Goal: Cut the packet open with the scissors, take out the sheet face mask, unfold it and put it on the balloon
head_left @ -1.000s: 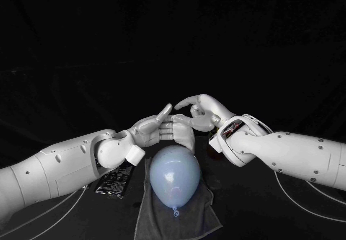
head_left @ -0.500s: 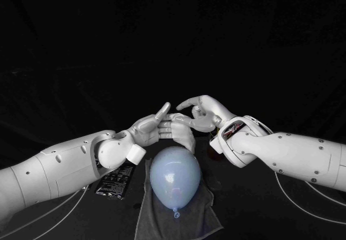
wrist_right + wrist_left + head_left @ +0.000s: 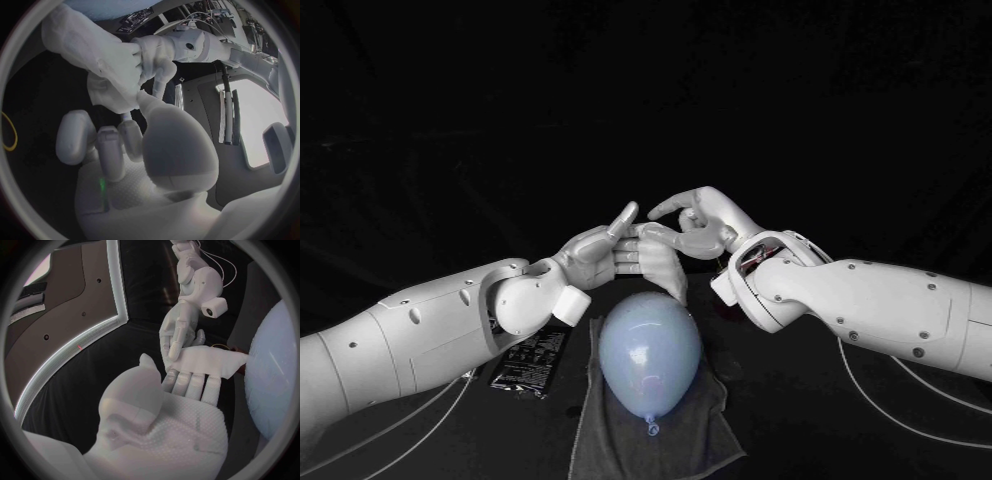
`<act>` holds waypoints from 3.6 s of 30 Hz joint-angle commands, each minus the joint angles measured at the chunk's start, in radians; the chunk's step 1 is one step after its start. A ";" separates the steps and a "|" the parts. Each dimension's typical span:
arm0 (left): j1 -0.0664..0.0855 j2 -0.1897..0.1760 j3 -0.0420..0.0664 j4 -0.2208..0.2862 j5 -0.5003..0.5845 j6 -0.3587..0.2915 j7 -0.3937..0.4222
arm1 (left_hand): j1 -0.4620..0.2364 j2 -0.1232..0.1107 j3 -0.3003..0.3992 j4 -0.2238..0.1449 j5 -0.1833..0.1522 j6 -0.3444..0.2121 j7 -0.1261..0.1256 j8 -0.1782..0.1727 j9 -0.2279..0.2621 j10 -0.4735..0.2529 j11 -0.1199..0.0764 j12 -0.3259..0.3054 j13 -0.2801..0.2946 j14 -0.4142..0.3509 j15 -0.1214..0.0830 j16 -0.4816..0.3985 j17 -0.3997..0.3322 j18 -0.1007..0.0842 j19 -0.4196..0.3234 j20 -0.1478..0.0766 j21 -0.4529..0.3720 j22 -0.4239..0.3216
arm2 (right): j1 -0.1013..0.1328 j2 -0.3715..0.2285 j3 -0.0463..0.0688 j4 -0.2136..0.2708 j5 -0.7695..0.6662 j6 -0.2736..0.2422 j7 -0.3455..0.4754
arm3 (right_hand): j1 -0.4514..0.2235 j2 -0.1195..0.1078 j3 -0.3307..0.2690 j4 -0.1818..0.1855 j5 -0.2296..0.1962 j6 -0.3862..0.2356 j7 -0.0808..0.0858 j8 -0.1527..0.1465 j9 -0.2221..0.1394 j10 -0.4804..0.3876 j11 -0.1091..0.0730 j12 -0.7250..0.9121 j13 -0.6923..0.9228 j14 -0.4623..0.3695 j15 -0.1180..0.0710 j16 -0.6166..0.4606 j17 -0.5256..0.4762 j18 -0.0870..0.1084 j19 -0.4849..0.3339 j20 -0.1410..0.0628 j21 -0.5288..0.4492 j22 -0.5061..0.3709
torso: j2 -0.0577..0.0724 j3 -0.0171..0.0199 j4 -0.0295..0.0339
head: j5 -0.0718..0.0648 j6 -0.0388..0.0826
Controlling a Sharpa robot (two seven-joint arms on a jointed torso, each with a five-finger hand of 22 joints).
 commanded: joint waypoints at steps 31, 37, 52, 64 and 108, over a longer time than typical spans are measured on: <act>-0.002 0.005 -0.002 0.012 -0.061 0.011 0.008 | 0.061 -0.015 -0.044 -0.006 -0.002 0.024 0.086 0.004 0.016 0.011 0.000 -0.006 -0.001 0.031 -0.004 0.011 0.004 0.030 0.075 0.000 0.024 0.006 | 0.008 -0.031 0.003 0.005 0.206 -0.001 -0.036 | -0.001 -0.014 -0.023 0.003 0.001 0.043 -0.021 0.027 -0.001 0.008 -0.020 0.014 0.094 0.106 -0.022 0.004 0.263 0.007 0.008 -0.013 0.002 0.163 | -0.001 0.0007 -0.0004 | -0.001 -0.002; -0.002 0.004 -0.002 0.016 -0.059 -0.001 0.015 | 0.098 0.002 -0.025 0.001 -0.001 -0.038 0.098 -0.029 -0.008 0.005 0.006 -0.008 -0.001 0.031 -0.001 0.006 0.002 0.035 0.080 0.001 0.024 0.004 | 0.008 -0.055 0.004 0.035 0.199 -0.034 0.033 | 0.056 0.010 0.027 -0.054 -0.009 0.061 -0.031 0.044 0.003 0.021 -0.030 0.028 0.106 0.106 -0.032 0.004 0.263 0.001 0.023 -0.022 0.036 0.172 | 0.000 0.0007 0.0004 | -0.001 -0.001; -0.003 -0.002 -0.005 0.030 -0.053 -0.011 0.033 | -0.029 0.002 0.240 0.004 -0.001 -0.120 0.098 -0.079 -0.046 0.001 0.009 -0.007 -0.001 0.027 0.004 -0.025 -0.013 0.017 -0.063 0.002 -0.021 -0.009 | 0.003 -0.133 0.004 0.153 0.076 -0.046 0.099 | 0.054 0.020 0.047 -0.070 -0.012 0.074 -0.036 0.053 0.005 0.033 -0.034 0.041 0.117 0.106 -0.036 0.004 0.263 -0.005 0.034 -0.026 0.064 0.179 | -0.001 0.0009 -0.0006 | -0.004 -0.001; -0.003 -0.011 -0.007 0.043 -0.055 -0.029 0.051 | 0.151 -0.066 0.299 -0.035 -0.001 -0.086 0.047 -0.074 -0.043 -0.022 0.013 -0.009 -0.003 0.038 0.006 -0.039 -0.018 0.041 0.067 0.000 0.019 0.006 | -0.006 -0.158 0.003 0.142 0.090 -0.075 0.101 | 0.042 0.019 0.060 -0.079 -0.005 0.057 -0.030 0.043 0.000 0.029 -0.031 0.033 0.111 0.106 -0.034 0.004 0.263 -0.003 0.030 -0.027 0.053 0.176 | 0.000 0.0005 -0.0003 | -0.003 -0.009; -0.003 -0.010 -0.003 0.053 0.054 -0.117 0.107 | -0.033 -0.043 0.065 -0.002 -0.002 -0.299 0.041 -0.153 -0.102 -0.495 -0.027 -0.029 -0.023 -0.290 0.058 -0.100 -0.088 0.037 -0.127 0.002 -0.051 -0.018 | -0.070 -0.191 0.000 0.155 -0.128 -0.065 0.144 | 0.051 -0.007 0.100 -0.148 -0.007 0.070 -0.029 0.048 -0.001 0.026 -0.030 0.028 0.108 0.106 -0.033 0.004 0.263 -0.004 0.030 -0.025 0.057 0.178 | 0.001 0.0010 -0.0004 | -0.006 -0.034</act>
